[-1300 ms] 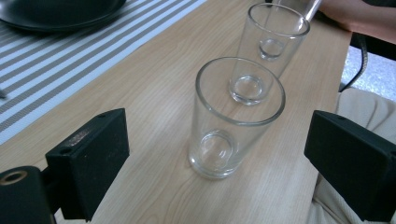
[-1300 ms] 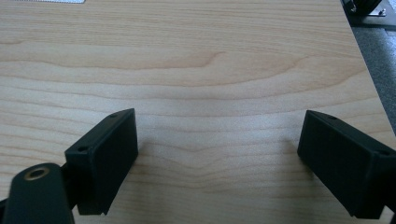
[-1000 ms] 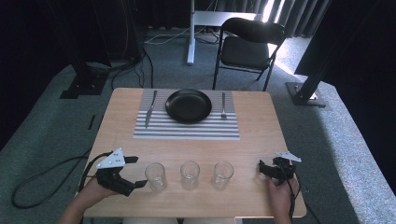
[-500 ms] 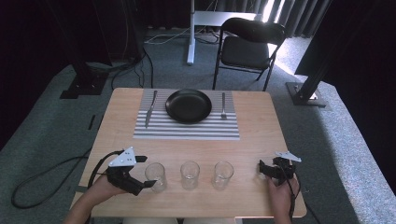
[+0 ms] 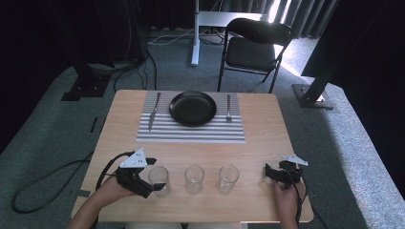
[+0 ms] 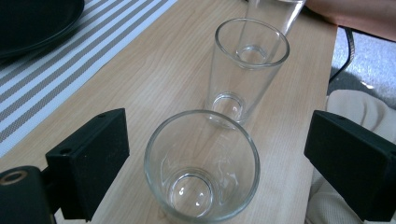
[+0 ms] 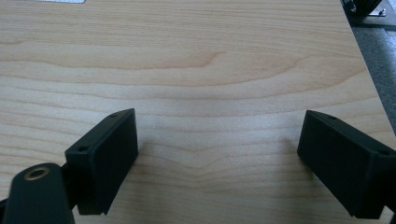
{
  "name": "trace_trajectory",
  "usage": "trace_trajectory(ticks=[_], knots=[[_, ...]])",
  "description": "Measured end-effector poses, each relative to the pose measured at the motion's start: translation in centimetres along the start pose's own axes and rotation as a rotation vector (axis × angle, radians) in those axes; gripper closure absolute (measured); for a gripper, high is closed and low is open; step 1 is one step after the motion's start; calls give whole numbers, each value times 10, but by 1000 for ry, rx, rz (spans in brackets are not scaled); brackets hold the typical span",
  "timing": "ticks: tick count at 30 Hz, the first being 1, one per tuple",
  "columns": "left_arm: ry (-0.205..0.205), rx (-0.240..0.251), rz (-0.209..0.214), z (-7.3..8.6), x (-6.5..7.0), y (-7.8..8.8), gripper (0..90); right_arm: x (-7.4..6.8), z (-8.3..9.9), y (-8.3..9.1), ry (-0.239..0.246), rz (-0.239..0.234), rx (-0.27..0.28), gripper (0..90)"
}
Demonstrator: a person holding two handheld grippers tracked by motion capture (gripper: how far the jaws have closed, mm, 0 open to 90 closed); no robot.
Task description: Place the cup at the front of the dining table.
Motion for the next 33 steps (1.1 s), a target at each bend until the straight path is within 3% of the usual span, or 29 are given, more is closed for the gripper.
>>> trace_trajectory(ticks=[23,33], knots=[[-8,-56,68,-20,13,-36,70,0,0,0,0,0,0,117],[-24,-50,90,-32,20,-49,70,0,0,0,0,0,0,117]])
Point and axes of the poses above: each handheld gripper's, and its own axes: y roughly backward along the jaws, z roughly out of its underside, x roughly to its right, the point moved 6 cm from there along -y, roughly forward along the jaws, and after that the axes turned 12 degrees about x, right-handed, at the moved point
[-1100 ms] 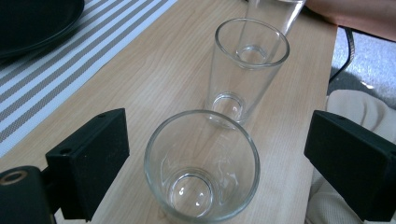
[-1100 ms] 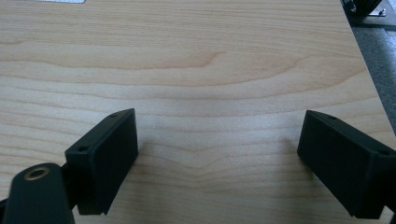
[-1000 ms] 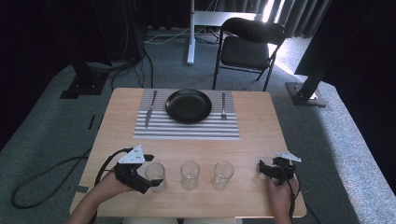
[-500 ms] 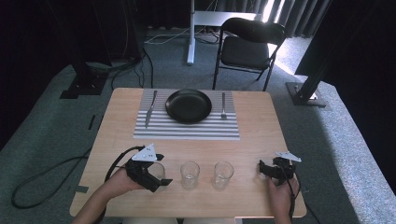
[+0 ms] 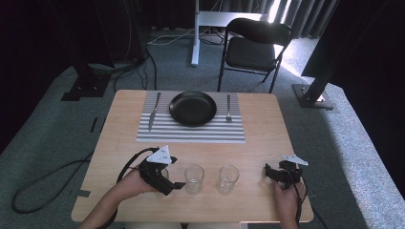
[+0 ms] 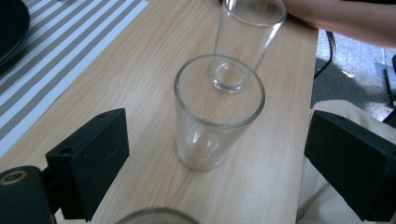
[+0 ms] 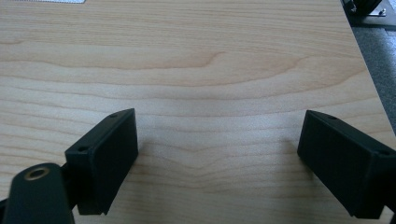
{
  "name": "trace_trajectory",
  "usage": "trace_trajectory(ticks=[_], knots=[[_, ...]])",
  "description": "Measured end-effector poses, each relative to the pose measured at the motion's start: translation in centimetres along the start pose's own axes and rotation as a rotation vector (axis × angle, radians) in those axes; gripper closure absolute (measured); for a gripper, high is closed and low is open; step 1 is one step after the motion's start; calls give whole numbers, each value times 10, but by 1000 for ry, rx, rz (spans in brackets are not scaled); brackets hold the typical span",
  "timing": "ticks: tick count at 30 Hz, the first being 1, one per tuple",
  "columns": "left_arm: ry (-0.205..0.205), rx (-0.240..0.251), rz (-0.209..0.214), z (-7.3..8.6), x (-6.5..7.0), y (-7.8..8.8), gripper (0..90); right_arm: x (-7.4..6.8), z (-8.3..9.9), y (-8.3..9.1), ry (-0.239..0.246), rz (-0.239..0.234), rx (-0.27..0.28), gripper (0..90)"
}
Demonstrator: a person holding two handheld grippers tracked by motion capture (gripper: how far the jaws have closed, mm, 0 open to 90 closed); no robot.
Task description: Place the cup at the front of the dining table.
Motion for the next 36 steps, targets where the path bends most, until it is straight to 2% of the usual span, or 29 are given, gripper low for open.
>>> trace_trajectory(ticks=[8,20,29,36], knots=[[-19,-3,22,-11,5,-12,70,0,0,0,0,0,0,117],[-31,-25,23,-25,11,-32,70,0,0,0,-1,0,0,117],[-60,-58,61,-37,24,-54,71,0,0,0,-1,0,0,117],[-78,-82,76,-40,28,-69,71,0,0,0,0,0,0,117]])
Point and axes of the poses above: each handheld gripper's, and its own axes: y roughly backward along the jaws, z roughly out of its underside, x roughly to its right, the point moved 6 cm from there along -y, roughly forward along the jaws, and after that the axes turned 12 degrees about x, right-handed, at the moved point
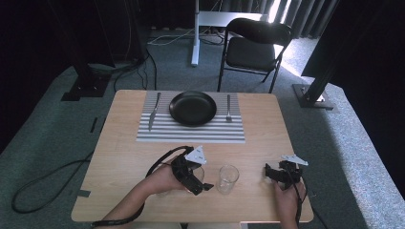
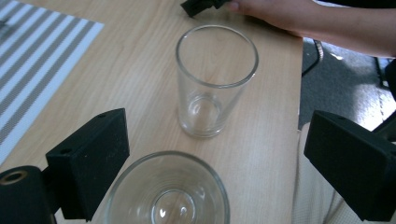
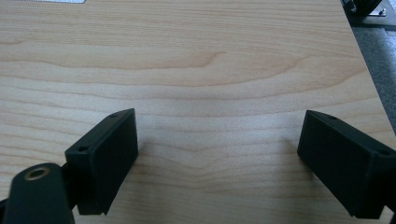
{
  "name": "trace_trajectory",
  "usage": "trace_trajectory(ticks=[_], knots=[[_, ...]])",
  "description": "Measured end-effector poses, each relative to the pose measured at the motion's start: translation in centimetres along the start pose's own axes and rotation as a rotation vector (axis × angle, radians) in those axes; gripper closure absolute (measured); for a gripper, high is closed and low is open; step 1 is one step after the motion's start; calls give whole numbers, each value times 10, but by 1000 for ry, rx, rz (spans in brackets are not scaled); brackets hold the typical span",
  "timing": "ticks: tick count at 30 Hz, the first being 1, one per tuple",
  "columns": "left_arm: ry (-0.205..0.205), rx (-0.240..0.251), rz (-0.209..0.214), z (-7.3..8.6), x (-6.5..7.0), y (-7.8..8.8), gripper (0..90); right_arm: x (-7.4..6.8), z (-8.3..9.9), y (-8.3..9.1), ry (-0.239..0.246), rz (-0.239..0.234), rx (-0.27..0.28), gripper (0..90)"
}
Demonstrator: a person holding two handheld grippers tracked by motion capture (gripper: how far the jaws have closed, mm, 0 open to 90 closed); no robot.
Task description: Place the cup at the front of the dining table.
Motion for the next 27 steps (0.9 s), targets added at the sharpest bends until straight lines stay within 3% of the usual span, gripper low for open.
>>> trace_trajectory(ticks=[10,12,15,27], knots=[[-7,-24,23,-5,4,-18,71,0,0,0,0,0,0,117],[-17,-47,28,-6,5,-22,71,0,0,0,-1,0,0,117],[-26,-82,18,-6,5,-29,71,0,0,0,-1,0,0,117],[-23,-129,3,-16,4,-50,70,0,0,0,-1,0,0,117]])
Point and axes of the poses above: each handheld gripper's, and its own axes: y roughly backward along the jaws, z roughly out of its underside, x roughly to its right, the point moved 6 cm from there along -y, roughly forward along the jaws, and after that the axes turned 12 degrees about x, right-handed, at the moved point
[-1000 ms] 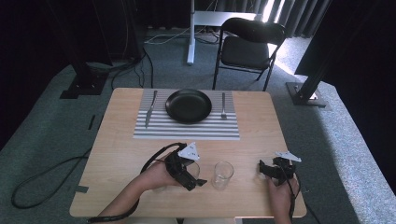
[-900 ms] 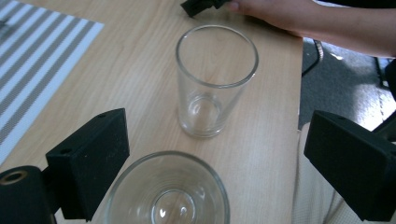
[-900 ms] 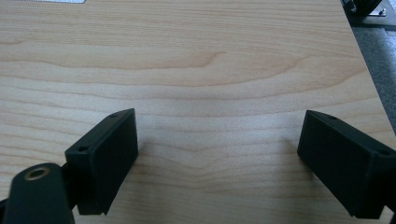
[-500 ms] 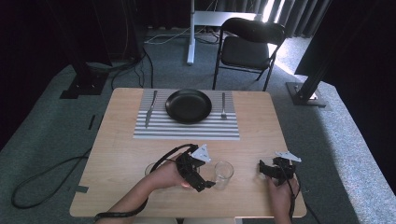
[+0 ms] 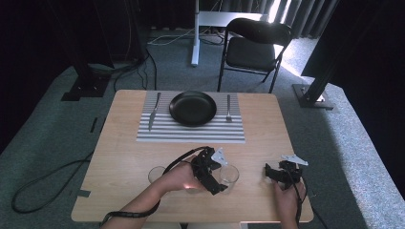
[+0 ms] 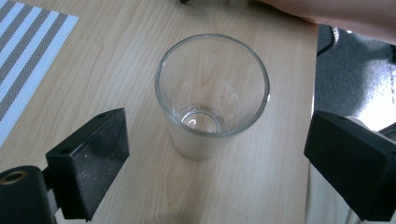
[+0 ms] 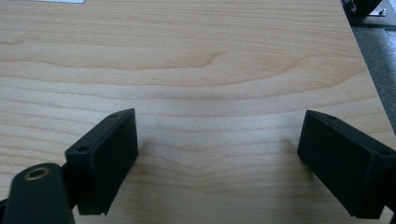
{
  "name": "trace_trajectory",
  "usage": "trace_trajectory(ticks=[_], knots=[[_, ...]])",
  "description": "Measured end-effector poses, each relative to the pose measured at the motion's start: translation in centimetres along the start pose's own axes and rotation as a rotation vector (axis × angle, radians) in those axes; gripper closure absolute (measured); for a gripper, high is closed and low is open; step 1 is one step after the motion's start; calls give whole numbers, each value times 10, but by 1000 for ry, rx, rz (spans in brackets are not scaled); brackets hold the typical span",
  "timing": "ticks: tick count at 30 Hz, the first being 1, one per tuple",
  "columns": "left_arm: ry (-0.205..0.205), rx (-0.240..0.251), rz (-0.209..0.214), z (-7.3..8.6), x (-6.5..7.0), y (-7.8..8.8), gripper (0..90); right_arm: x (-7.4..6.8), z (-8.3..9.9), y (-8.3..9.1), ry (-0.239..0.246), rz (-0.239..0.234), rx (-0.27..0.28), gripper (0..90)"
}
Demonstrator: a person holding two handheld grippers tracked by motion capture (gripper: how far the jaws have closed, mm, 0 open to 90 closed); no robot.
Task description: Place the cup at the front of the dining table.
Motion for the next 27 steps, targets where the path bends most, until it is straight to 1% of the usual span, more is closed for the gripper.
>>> trace_trajectory(ticks=[2,4,6,8,11,13,14,17,18,19,20,22,23,25,26,27], knots=[[-4,-12,-7,-2,1,-4,71,0,0,0,0,0,0,117],[2,-26,-11,-3,0,-8,71,0,0,0,0,0,0,117],[20,-47,-25,-3,-2,-12,71,0,0,0,1,0,0,117],[43,-49,-36,-3,-4,-14,71,0,0,0,0,0,0,117],[43,-53,-26,-3,-3,-17,71,0,0,0,0,0,0,117],[32,-62,-24,-5,-2,-20,71,0,0,0,0,0,0,117],[33,-64,-21,-6,-2,-21,71,0,0,0,0,0,0,117],[22,-88,-27,-6,-1,-25,71,0,0,0,0,0,0,117],[24,-92,-27,-7,-1,-26,71,0,0,0,0,0,0,117],[26,-92,-34,-8,-2,-26,148,0,0,0,0,0,0,117],[28,-95,-49,-8,-2,-27,175,0,0,0,0,0,0,117],[38,-113,-50,-10,-1,-29,175,0,0,0,0,0,0,117],[43,-122,-58,-10,-2,-31,175,0,0,0,0,0,0,117],[43,-145,-70,-11,-2,-34,175,0,0,0,0,0,0,117],[43,-145,-70,-11,-2,-34,175,0,0,0,0,0,0,117],[36,-159,-68,-11,-2,-37,175,0,0,0,0,-1,0,117]])
Point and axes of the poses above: each handheld gripper's, and its own axes: y roughly backward along the jaws, z roughly out of its underside, x roughly to its right, the point moved 6 cm from there along -y, roughly forward along the jaws, and after that the axes turned 12 degrees about x, right-handed, at the moved point
